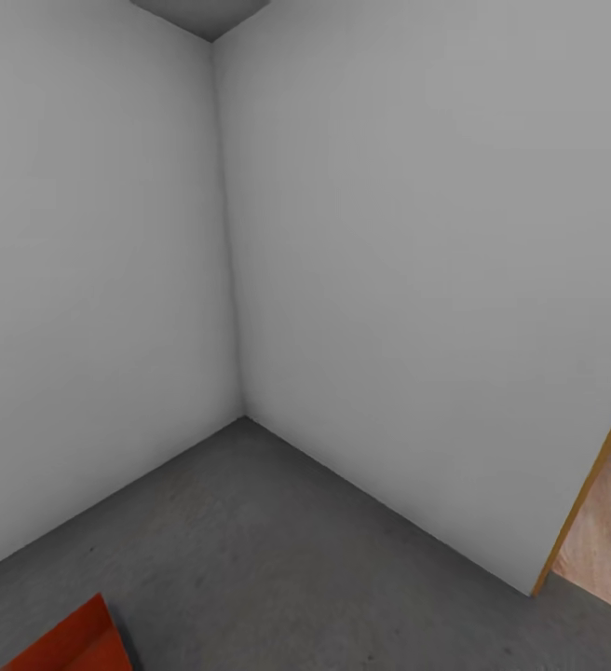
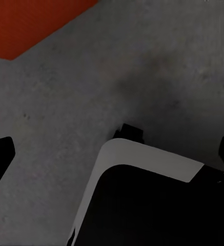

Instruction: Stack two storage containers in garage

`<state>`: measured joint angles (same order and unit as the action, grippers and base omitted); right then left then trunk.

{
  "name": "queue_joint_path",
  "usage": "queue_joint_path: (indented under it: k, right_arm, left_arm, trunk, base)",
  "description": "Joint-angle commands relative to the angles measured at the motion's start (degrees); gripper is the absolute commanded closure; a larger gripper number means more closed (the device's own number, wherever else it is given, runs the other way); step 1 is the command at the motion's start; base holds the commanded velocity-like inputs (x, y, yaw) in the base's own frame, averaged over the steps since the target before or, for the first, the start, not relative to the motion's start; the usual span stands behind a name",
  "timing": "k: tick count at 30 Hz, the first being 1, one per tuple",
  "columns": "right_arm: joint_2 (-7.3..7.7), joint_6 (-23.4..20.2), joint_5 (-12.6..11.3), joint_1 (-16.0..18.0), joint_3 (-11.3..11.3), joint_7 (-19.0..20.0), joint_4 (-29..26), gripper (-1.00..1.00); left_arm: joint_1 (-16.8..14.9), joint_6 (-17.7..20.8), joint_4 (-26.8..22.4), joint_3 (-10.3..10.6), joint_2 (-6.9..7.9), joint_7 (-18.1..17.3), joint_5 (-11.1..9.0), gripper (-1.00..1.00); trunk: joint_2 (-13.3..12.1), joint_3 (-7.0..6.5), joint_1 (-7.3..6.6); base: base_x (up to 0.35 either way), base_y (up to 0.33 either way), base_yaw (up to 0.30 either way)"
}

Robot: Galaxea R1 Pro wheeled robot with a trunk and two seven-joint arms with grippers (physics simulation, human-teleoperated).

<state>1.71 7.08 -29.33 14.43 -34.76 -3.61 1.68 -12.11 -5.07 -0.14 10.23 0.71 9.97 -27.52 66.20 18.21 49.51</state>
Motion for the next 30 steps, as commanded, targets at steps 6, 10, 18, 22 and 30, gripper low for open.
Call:
queue_joint_path:
  k: [6,10,18,22,30]
  right_arm:
    - [-0.04,0.3,-0.5,0.1,-0.5,0.0,0.2,-1.00]
    - [-0.04,0.3,-0.5,0.1,-0.5,0.0,0.2,-1.00]
    - [-0.04,0.3,-0.5,0.1,-0.5,0.0,0.2,-1.00]
    - [-0.04,0.3,-0.5,0.1,-0.5,0.0,0.2,-1.00]
    - [-0.04,0.2,-0.5,0.1,-0.5,0.0,0.2,-1.00]
  left_arm:
    - [0.0,-0.1,0.0,0.5,0.00,-0.1,-0.4,-1.00]
    - [0.0,-0.1,0.0,0.5,0.00,-0.2,-0.3,-1.00]
    - [0.0,-0.1,0.0,0.5,-0.08,-0.3,-0.3,-1.00]
    - [0.0,-0.1,0.0,0.5,-1.02,-0.3,-0.4,-1.00]
    - [0.0,-0.1,0.0,0.5,-1.21,-0.3,-0.4,-1.00]
  trunk:
    - [0.0,-0.11,0.00]
    - [0.0,-0.23,0.00]
    - [0.0,-0.47,0.00]
    - [0.0,-0.58,0.00]
    - [0.0,-0.63,0.00]
  base:
    - [0.000,0.000,-0.221]
    - [0.000,0.000,-0.228]
    - [0.000,0.000,-0.229]
    - [0.000,0.000,-0.229]
    - [0.000,0.000,-0.229]
